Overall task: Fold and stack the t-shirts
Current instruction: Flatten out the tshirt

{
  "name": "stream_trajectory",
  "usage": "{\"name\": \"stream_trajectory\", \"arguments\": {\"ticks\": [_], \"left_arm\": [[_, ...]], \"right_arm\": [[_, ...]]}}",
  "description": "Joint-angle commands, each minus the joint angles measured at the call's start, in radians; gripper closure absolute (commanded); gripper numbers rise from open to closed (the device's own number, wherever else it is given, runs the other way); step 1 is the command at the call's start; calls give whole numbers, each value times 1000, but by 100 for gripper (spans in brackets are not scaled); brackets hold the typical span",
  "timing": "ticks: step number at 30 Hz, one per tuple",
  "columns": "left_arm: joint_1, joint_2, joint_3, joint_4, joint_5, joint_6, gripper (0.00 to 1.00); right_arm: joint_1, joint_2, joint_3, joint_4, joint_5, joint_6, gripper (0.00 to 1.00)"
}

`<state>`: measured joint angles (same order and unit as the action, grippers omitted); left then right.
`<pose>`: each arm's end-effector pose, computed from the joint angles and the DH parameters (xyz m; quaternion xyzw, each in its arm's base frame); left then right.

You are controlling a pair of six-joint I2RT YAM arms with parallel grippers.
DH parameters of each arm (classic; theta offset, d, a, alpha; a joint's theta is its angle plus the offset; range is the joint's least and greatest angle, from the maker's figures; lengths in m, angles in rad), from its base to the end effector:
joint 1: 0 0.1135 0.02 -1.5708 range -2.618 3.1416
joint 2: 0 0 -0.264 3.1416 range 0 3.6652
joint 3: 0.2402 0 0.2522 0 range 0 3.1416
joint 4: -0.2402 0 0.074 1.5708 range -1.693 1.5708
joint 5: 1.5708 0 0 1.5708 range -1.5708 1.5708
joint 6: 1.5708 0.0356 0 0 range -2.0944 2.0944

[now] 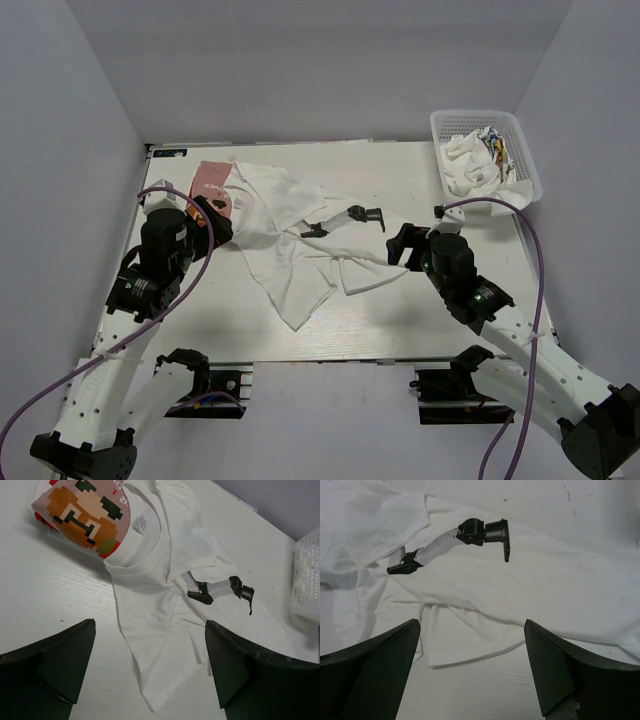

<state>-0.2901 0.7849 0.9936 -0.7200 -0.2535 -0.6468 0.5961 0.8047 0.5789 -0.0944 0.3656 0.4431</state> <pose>0.1511 -0.0358 0.3565 -0.2147 0.8311 -0.1290 0.4965 0.1651 0.0967 0.2736 0.0452 0.8031 0.1579 0.5728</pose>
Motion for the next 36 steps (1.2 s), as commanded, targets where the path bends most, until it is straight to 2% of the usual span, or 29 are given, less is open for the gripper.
{"name": "stream_trajectory", "arguments": {"ticks": [1,4,7,9,10,12,13,15,16,18,19,21,22,26,30,31,35,36], "left_arm": [[-3,-18,-6,-6,-6,-2,0],[-3,-18,-6,-15,-24,-20,0],[-3,-18,-15,-15,-33,-33,0],[-3,-18,-24,-4,-33,-33,0],[-3,-18,-24,5,-17,-33,0],[-3,-7,-24,14,-4,-22,0],[-3,2,-24,5,-4,-22,0],[-3,11,-24,5,-13,-22,0],[-3,11,-24,-4,-23,-22,0],[-3,11,-24,-4,-23,-22,0],[-3,11,-24,-4,-23,-22,0],[-3,20,-33,-4,-23,-22,0],[-3,20,-33,-4,-23,-22,0],[-3,31,-33,-4,-23,-22,0],[-3,22,-42,5,-23,-22,0],[-3,22,-42,5,-23,-22,0],[8,22,-52,5,-32,-47,0],[8,22,-64,17,-21,-56,0]], "right_arm": [[1,-15,7,38,-29,0,10],[1,-10,-16,79,-69,-7,10],[2,14,-37,204,-155,-35,10],[19,97,16,196,-241,-55,10],[27,252,83,135,-260,-64,10],[77,351,174,119,-303,-98,10],[90,493,191,161,-309,-122,10],[122,577,283,192,-295,-156,10],[146,710,364,211,-274,-162,10],[160,835,427,211,-258,-197,10],[175,957,488,213,-254,-204,10],[185,1028,608,197,-217,-239,10],[200,1118,630,197,-205,-251,10],[254,1252,746,213,-102,-319,10],[275,1304,788,98,37,-322,10],[277,1291,776,55,100,-255,10],[272,1147,508,-21,144,-103,10],[272,1055,374,-69,135,-49,10]]}}
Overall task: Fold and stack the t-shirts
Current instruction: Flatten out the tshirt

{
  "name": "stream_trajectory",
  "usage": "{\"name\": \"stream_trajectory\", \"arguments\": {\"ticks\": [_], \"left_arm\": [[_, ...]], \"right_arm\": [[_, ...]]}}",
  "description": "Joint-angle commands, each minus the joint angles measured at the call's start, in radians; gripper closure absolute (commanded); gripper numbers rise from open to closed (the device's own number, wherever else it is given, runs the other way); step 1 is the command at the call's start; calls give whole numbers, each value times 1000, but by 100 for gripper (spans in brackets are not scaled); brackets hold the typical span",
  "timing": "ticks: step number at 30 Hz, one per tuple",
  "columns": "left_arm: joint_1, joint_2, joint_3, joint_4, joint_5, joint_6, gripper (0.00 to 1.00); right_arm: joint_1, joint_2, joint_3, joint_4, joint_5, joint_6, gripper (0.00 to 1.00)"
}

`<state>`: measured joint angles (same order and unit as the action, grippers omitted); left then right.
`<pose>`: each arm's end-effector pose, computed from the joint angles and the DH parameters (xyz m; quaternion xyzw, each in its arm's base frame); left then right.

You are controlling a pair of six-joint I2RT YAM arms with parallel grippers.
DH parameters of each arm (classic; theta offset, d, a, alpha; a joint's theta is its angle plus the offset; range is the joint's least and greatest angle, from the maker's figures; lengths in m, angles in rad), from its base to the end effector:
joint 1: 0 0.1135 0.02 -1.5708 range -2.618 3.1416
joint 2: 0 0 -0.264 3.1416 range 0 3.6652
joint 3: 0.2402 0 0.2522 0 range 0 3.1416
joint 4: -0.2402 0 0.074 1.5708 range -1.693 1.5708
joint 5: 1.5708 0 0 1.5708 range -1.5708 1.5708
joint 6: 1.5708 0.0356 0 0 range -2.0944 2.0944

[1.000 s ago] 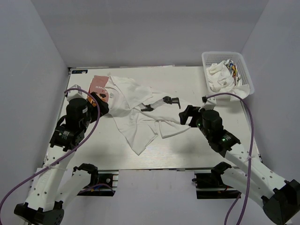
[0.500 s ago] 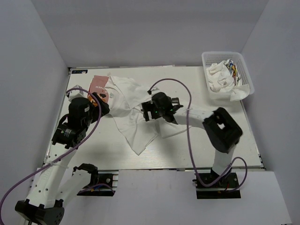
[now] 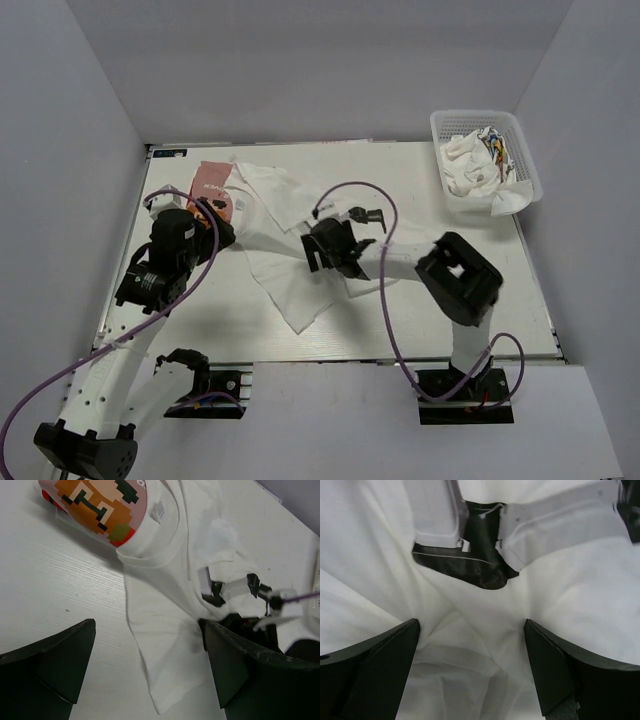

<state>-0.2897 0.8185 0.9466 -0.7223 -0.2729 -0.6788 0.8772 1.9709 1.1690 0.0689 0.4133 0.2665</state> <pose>0.1605 -0.0378 0.3364 -0.2317 0.8461 -0.1101 0.4673 0.2766 0.3104 0.1510 -0.1892 0.8778 0.0578 0.4362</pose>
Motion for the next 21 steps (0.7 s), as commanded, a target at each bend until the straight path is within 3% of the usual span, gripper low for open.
{"name": "stream_trajectory", "arguments": {"ticks": [1,5,8,9,12,17,21], "left_arm": [[7,10,-17,20,-2,-24,0],[7,83,-17,58,26,-33,0],[7,146,10,105,50,16,0],[-6,198,21,147,51,43,0],[-6,310,102,192,221,212,0],[-25,601,288,119,130,326,0],[-52,741,397,121,173,456,0]], "right_arm": [[-9,-139,-254,-259,79,154,10],[-14,-356,-437,-505,71,469,10],[-12,-527,-540,-606,71,555,10],[-14,-593,-548,-603,73,551,10],[-14,-716,-523,-593,102,521,10],[-33,-877,-459,-705,275,533,10],[-46,-951,-486,-653,248,487,10]]}}
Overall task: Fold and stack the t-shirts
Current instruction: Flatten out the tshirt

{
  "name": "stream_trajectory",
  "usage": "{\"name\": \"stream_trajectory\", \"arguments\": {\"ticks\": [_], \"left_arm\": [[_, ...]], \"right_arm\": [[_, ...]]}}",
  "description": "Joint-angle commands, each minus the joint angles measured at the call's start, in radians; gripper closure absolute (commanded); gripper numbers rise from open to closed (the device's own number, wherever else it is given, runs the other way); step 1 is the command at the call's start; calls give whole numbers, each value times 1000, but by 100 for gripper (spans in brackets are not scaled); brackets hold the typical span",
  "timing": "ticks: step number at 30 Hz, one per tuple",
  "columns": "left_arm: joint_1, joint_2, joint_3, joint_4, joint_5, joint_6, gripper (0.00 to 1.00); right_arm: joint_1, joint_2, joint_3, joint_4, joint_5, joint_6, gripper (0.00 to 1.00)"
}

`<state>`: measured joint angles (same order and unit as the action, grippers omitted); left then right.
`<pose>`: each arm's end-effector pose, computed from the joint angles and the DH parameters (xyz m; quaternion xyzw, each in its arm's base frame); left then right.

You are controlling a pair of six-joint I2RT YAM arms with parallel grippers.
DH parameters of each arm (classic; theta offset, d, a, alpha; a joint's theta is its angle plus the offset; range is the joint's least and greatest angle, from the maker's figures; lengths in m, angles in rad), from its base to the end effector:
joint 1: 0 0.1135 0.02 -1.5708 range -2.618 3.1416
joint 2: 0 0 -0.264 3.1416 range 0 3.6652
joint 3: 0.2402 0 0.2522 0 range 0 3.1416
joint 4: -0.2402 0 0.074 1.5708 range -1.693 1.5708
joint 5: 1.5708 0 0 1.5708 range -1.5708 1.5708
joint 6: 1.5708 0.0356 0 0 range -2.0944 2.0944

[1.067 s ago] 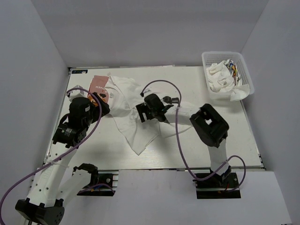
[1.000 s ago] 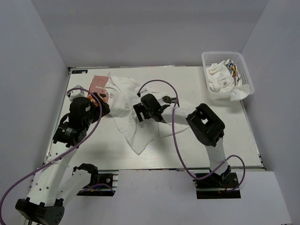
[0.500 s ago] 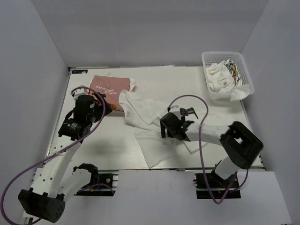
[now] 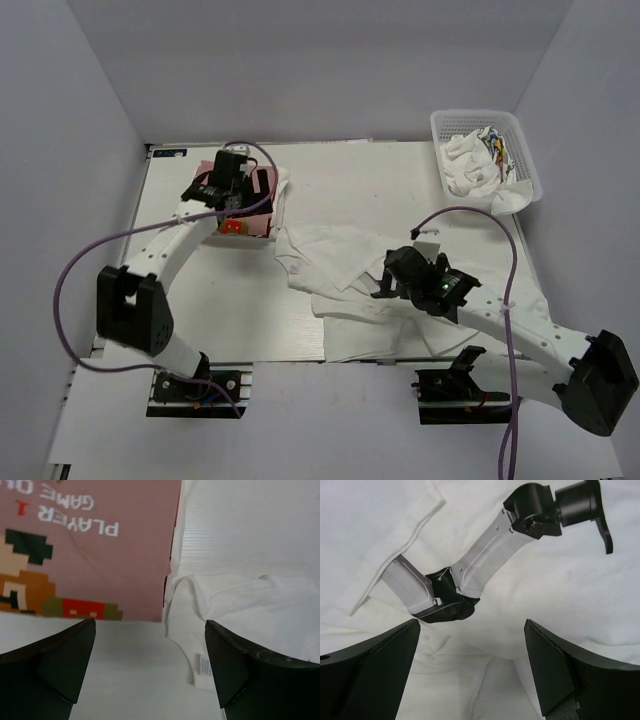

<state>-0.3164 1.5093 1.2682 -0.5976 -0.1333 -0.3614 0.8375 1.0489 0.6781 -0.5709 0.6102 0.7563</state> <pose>0.3142 -0.0979 0.2955 -0.0448 0.9309 -0.0601 0.3575 0.1485 0.1343 0.2261 0.0561 0.9100 0.0114 0.4105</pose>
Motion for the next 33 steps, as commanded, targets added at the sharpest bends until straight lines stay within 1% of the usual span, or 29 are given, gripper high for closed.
{"name": "stream_trajectory", "arguments": {"ticks": [1,2,5,7,8,10,11,12,14,16,17,21,24,27,28,29,31,33], "left_arm": [[-26,75,94,-4,46,157,0],[-38,97,106,-4,58,206,0],[-62,178,148,18,48,272,0],[-76,219,193,18,-6,303,0],[-91,265,210,1,-34,303,0],[-104,320,275,-54,-130,263,0],[-104,347,289,-76,-146,253,0],[-113,394,289,-85,-172,233,0],[-113,440,307,-125,-261,204,0],[-113,495,316,-145,-354,132,0],[-113,506,316,-145,-367,131,0],[-93,517,245,-67,-367,130,0],[-84,526,215,-13,-440,130,0],[-72,526,166,65,-451,191,0],[-56,526,151,132,-451,211,0],[-35,516,139,157,-431,243,0],[5,534,166,188,-394,252,0],[29,572,216,188,-417,253,0]], "right_arm": [[-12,-32,-3,5,36,-23,10],[-14,-23,-15,69,7,-47,10],[-15,26,-22,135,-71,-110,10],[-15,49,-14,163,-95,-121,10],[-15,81,-11,166,-105,-121,10],[-17,100,-9,190,-109,-130,10],[-18,123,-9,200,-109,-132,10],[-20,132,-6,213,-115,-135,10],[-17,161,-2,218,-127,-135,10],[-20,174,-8,232,-136,-140,10],[-18,180,-9,238,-141,-144,10],[-24,200,-15,256,-152,-150,10],[-26,210,-18,269,-153,-152,10],[-29,230,-18,285,-159,-153,10],[-29,237,-18,289,-164,-153,10],[-29,250,-9,293,-162,-156,10],[-34,276,12,290,-159,-160,10],[-38,302,21,287,-161,-158,10]]}}
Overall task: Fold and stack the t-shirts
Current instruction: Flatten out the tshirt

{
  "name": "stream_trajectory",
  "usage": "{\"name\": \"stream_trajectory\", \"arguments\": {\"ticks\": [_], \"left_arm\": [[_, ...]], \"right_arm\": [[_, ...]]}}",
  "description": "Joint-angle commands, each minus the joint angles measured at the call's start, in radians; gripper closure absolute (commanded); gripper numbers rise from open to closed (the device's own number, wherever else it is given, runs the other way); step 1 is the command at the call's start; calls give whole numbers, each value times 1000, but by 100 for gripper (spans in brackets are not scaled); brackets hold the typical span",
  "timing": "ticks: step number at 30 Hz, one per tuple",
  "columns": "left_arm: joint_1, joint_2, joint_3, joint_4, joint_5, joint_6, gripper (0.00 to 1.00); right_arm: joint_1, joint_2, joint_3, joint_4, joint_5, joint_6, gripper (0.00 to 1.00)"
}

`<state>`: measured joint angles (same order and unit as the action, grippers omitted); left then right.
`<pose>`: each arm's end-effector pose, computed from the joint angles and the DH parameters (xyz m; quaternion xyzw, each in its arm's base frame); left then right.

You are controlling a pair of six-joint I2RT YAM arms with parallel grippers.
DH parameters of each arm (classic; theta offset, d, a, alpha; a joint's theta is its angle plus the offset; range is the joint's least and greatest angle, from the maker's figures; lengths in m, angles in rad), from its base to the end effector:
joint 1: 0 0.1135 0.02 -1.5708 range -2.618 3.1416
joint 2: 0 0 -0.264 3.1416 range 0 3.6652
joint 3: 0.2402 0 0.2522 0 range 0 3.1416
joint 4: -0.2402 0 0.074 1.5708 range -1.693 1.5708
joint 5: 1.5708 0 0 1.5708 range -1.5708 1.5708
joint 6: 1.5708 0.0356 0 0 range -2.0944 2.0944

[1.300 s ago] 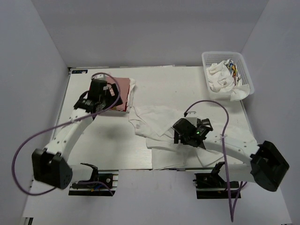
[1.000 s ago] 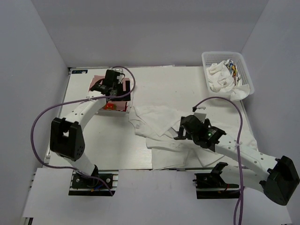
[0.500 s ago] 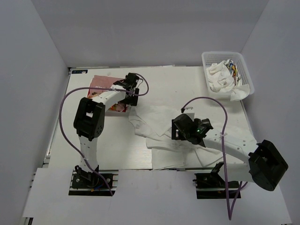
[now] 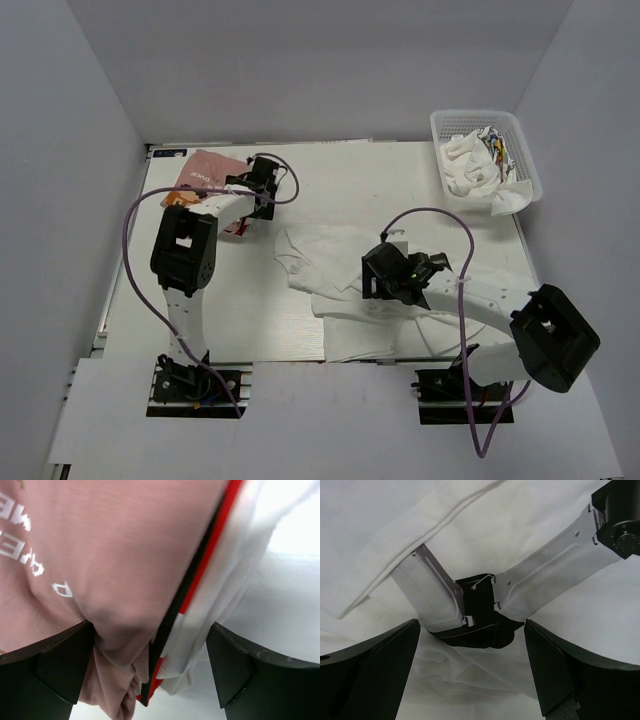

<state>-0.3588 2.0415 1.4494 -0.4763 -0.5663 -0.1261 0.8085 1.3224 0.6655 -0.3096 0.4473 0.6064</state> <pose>0.4061 -0.1319 0.1707 0.0390 0.9318 0.2054 0.2967 0.1810 0.1673 0.1800 -0.0282 0.9328 0.0276 0.3581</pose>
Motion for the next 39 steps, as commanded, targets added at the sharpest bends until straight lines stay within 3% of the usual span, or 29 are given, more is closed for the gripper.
{"name": "stream_trajectory", "arguments": {"ticks": [1,12,24,34,39], "left_arm": [[95,95,111,39,16,17,0],[196,358,546,-41,121,17,3],[216,529,784,-1,109,-82,3],[225,395,753,-60,77,-161,0],[195,217,665,-73,239,-150,0]], "right_arm": [[-11,35,48,24,2,-10,10],[-40,135,124,23,-25,-34,10],[-54,176,160,10,-53,-50,10],[-55,106,138,21,-48,-76,10],[-54,14,114,96,-45,-105,10]]}}
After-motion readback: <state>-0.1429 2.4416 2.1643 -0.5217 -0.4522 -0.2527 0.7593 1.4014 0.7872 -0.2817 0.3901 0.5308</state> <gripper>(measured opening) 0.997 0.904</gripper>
